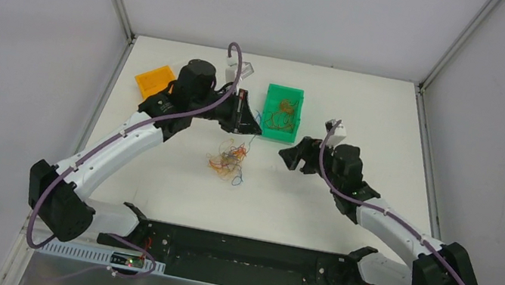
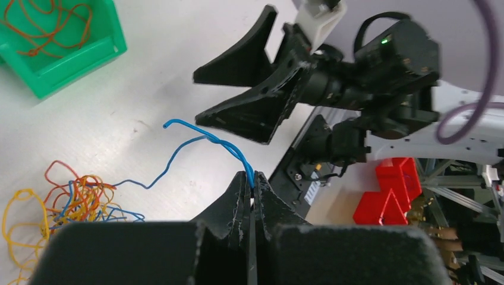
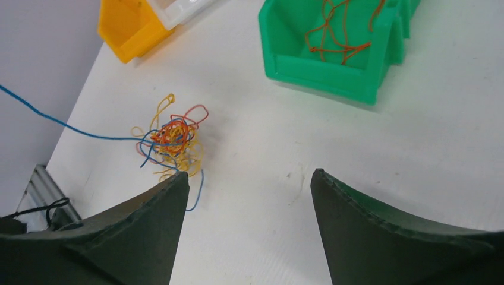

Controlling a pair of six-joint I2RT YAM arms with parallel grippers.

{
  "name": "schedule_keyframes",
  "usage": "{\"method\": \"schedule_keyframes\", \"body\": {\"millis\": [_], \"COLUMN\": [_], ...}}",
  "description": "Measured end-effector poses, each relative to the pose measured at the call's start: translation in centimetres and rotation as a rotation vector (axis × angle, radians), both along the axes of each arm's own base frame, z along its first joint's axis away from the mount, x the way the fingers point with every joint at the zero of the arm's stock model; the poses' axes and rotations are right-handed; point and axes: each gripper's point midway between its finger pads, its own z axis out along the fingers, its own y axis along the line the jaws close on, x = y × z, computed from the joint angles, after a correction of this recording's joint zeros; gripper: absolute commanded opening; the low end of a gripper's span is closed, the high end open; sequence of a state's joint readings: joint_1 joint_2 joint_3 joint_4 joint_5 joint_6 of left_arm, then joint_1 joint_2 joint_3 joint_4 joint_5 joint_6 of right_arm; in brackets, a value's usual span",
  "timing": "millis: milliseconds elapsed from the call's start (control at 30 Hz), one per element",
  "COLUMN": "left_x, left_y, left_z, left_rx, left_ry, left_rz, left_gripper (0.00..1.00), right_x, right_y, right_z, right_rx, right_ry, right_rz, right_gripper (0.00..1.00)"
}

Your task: Untangle the cables

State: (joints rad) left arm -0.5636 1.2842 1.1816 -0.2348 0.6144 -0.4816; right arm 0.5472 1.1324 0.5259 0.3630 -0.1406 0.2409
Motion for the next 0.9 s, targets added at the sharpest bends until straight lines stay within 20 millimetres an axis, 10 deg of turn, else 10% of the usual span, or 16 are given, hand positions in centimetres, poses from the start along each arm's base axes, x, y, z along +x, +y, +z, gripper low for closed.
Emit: {"method": "schedule_keyframes", "body": {"millis": [433,900], "left_x": [-2.7,-0.5], "left_y": [1.1,10.3], "left_z": [3.1,-11.2], "left_rx": [-0.053,0.428], "left_ry": [-0.007,0.079], "left_rz": [-0.011,0.414], "left_gripper": [0.08,0.39], "right_x": [-2.6,-2.0], "right_y": [4.2,3.3], "right_z": [4.2,4.0], "right_rx": [0.252,0.242], "right_ry": [-0.188,-0.2], "right_rz": [0.226,0.155], "right_gripper": [0.78,0.78]}}
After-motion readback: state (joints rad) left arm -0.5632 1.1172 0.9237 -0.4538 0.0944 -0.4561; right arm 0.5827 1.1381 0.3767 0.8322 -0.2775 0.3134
